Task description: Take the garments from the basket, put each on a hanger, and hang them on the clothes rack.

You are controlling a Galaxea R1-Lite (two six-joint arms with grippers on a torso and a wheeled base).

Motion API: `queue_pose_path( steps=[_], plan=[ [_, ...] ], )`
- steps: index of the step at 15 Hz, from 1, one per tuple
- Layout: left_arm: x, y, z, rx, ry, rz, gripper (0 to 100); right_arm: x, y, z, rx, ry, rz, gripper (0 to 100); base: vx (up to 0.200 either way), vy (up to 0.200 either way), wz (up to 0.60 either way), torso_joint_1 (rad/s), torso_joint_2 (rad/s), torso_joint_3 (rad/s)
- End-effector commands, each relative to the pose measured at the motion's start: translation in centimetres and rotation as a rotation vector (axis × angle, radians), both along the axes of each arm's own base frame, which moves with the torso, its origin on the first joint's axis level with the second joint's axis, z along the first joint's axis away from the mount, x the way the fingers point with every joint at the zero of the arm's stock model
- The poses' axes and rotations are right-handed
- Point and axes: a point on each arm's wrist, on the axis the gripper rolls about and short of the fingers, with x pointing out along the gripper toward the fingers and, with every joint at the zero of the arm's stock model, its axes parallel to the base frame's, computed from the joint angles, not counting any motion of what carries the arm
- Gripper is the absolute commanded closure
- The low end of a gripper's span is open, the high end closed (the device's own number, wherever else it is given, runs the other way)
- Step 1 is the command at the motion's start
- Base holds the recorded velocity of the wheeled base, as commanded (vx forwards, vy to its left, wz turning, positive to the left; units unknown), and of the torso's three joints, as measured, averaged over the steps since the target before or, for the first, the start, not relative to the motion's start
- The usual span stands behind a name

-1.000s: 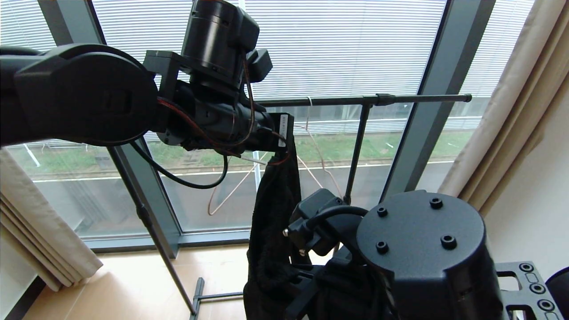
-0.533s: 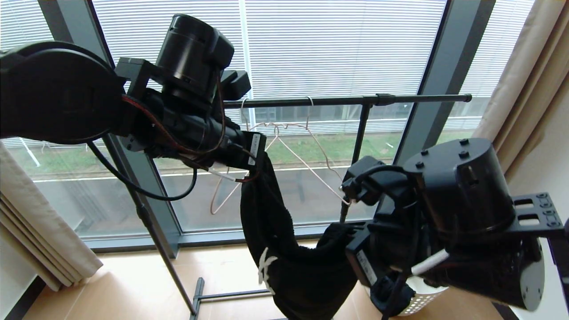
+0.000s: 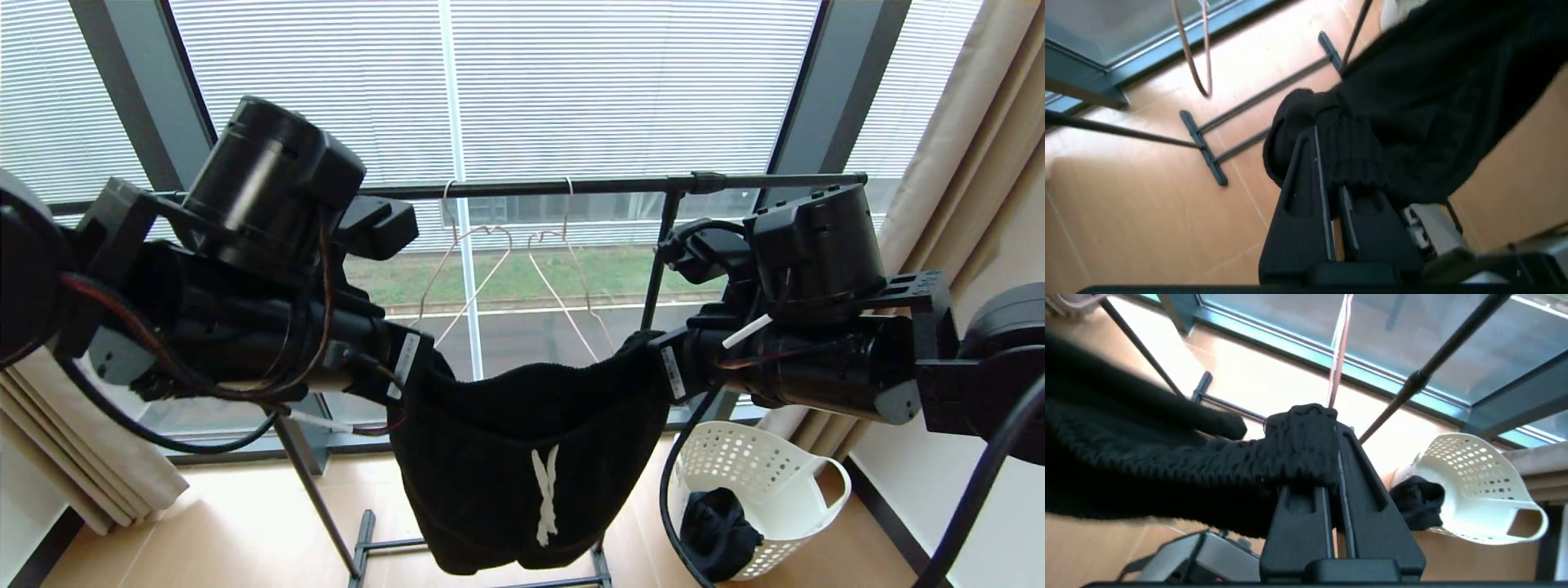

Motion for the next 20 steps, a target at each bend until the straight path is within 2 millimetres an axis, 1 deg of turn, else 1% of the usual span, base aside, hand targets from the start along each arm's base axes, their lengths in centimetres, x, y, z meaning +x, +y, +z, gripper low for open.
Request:
queue_pose_path(
  steps=[1, 2, 3, 4, 5, 6, 7, 8, 10, 11, 12, 13, 14, 16, 18, 20],
  plan=[
    [-3.0, 0.8, -0.3, 0.006, 0.009, -0.05, 100, 1.2, 0.8, 0.3, 0.023, -0.008, -0.01, 100, 0.0, 0.0, 0.0, 0.0, 0.0, 0.0],
    [-4.0, 0.4, -1.5, 0.031, 0.047, -0.082, 100, 2.7, 2.3, 0.3, 0.05, -0.016, -0.014, 100, 0.0, 0.0, 0.0, 0.0, 0.0, 0.0],
    [-4.7, -0.1, -2.4, 0.038, 0.078, -0.103, 100, 3.8, 3.7, 0.2, 0.087, -0.013, -0.026, 100, 0.0, 0.0, 0.0, 0.0, 0.0, 0.0],
    [-5.6, -0.8, -3.1, 0.036, 0.108, -0.121, 100, 4.4, 5.2, 0.0, 0.133, -0.001, -0.038, 100, 0.0, 0.0, 0.0, 0.0, 0.0, 0.0],
    [-6.5, -1.7, -3.7, 0.035, 0.14, -0.147, 100, 5.1, 6.0, -0.4, 0.177, 0.012, -0.073, 100, 0.0, 0.0, 0.0, 0.0, 0.0, 0.0],
    [-7.4, -2.6, -4.0, 0.028, 0.155, -0.175, 100, 5.7, 6.6, -0.5, 0.218, 0.021, -0.097, 100, 0.0, 0.0, 0.0, 0.0, 0.0, 0.0],
    [-8.4, -3.4, -3.9, 0.016, 0.161, -0.211, 100, 5.7, 7.6, -0.5, 0.27, 0.032, -0.104, 100, 0.0, 0.0, 0.0, 0.0, 0.0, 0.0],
    [-8.7, -4.0, -3.8, 0.011, 0.162, -0.23, 100, 5.6, 8.2, -0.5, 0.298, 0.042, -0.105, 100, 0.0, 0.0, 0.0, 0.0, 0.0, 0.0],
    [-9.0, -5.2, -4.0, -0.007, 0.178, -0.243, 100, 5.2, 8.7, -0.3, 0.324, 0.049, -0.102, 100, 0.0, 0.0, 0.0, 0.0, 0.0, 0.0],
    [-9.0, -5.3, -4.0, -0.009, 0.179, -0.242, 100, 5.1, 8.7, -0.3, 0.328, 0.049, -0.101, 100, 0.0, 0.0, 0.0, 0.0, 0.0, 0.0],
    [-9.1, -7.2, -3.9, -0.052, 0.204, -0.233, 100, 4.9, 8.9, -0.1, 0.351, 0.053, -0.104, 100, 0.0, 0.0, 0.0, 0.0, 0.0, 0.0],
    [-9.1, -8.0, -3.9, -0.064, 0.214, -0.234, 100, 4.7, 9.1, 0.0, 0.358, 0.056, -0.101, 100, 0.0, 0.0, 0.0, 0.0, 0.0, 0.0],
    [-9.1, -8.1, -3.8, -0.08, 0.219, -0.226, 100, 4.6, 9.1, 0.0, 0.364, 0.058, -0.103, 100, 0.0, 0.0, 0.0, 0.0, 0.0, 0.0],
    [-9.1, -8.1, -3.7, -0.083, 0.218, -0.221, 100, 4.6, 9.0, 0.2, 0.37, 0.057, -0.106, 100, 0.0, 0.0, 0.0, 0.0, 0.0, 0.0],
    [-8.6, -7.5, -3.7, -0.079, 0.212, -0.191, 100, 4.3, 8.4, 0.8, 0.376, 0.048, -0.113, 100, 0.0, 0.0, 0.0, 0.0, 0.0, 0.0],
    [-8.1, -5.7, -3.4, -0.088, 0.202, -0.142, 100, 4.5, 6.3, 2.1, 0.387, 0.024, -0.148, 100, 0.0, 0.0, 0.0, 0.0, 0.0, 0.0]
  ],
)
